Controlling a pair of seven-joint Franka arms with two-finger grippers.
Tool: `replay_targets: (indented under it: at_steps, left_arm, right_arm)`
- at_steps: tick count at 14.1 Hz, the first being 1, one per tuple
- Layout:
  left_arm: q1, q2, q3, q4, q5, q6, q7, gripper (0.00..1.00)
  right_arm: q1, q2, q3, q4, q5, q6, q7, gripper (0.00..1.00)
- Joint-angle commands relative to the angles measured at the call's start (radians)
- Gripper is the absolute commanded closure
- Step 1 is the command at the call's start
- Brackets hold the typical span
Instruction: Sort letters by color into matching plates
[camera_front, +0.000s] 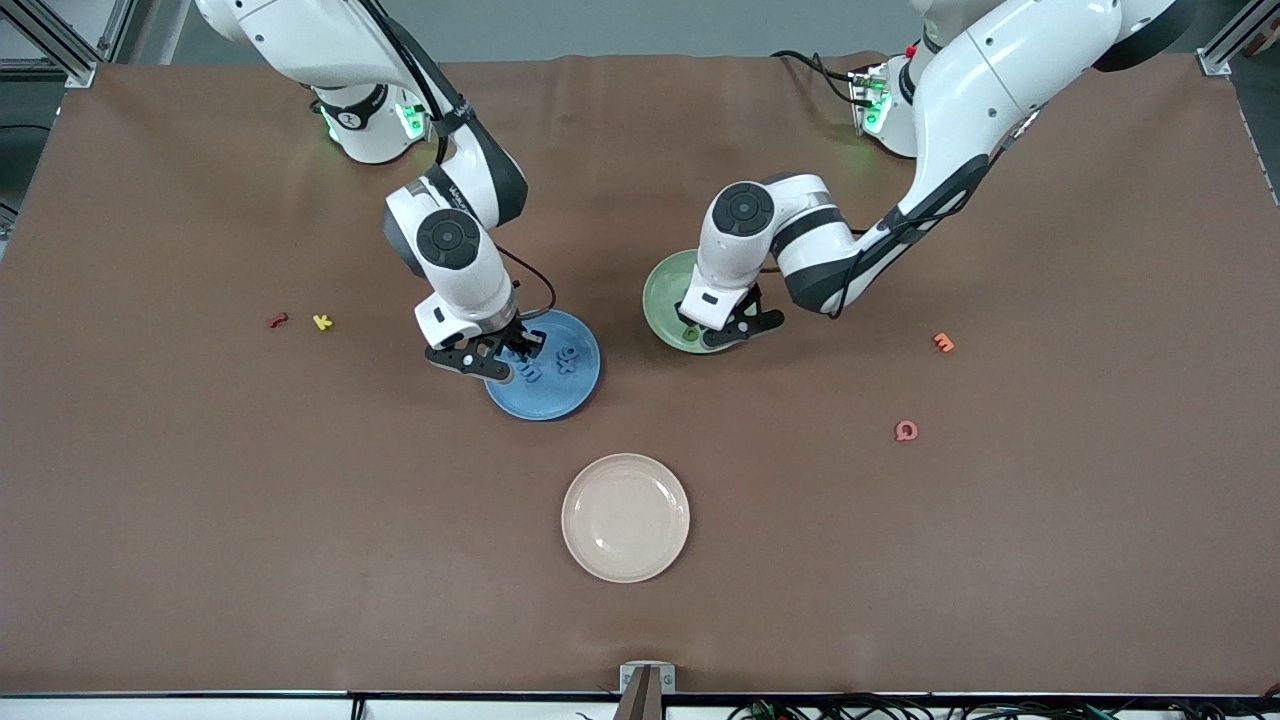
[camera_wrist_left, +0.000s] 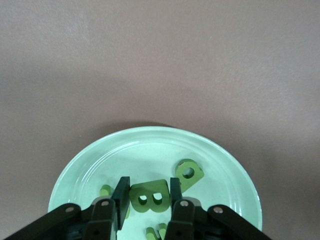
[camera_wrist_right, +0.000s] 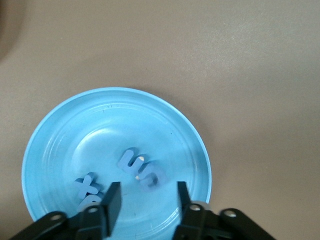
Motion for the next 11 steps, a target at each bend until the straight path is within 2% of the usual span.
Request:
replay_targets:
  at_steps: [1, 3, 7, 11]
  left_arm:
    - [-0.009, 0.010, 0.006, 0.023, -0.016, -0.019, -0.001, 0.55]
    - [-0.009, 0.010, 0.006, 0.025, -0.016, -0.019, 0.002, 0.03]
    - [0.001, 0.002, 0.006, 0.045, -0.016, -0.019, 0.002, 0.01]
    - [0.069, -0.041, -0.004, 0.045, -0.014, -0.052, 0.087, 0.01]
  right_arm:
    - [-0.003, 0.014, 0.000, 0.025, -0.008, -0.017, 0.022, 0.00]
    - [-0.003, 0.014, 0.000, 0.025, -0.008, -0.017, 0.023, 0.00]
    - [-0.007, 0.026, -0.002, 0.035, -0.017, -0.014, -0.001, 0.00]
    - [-0.016, 0.040, -0.002, 0.058, -0.018, -0.015, -0.030, 0.00]
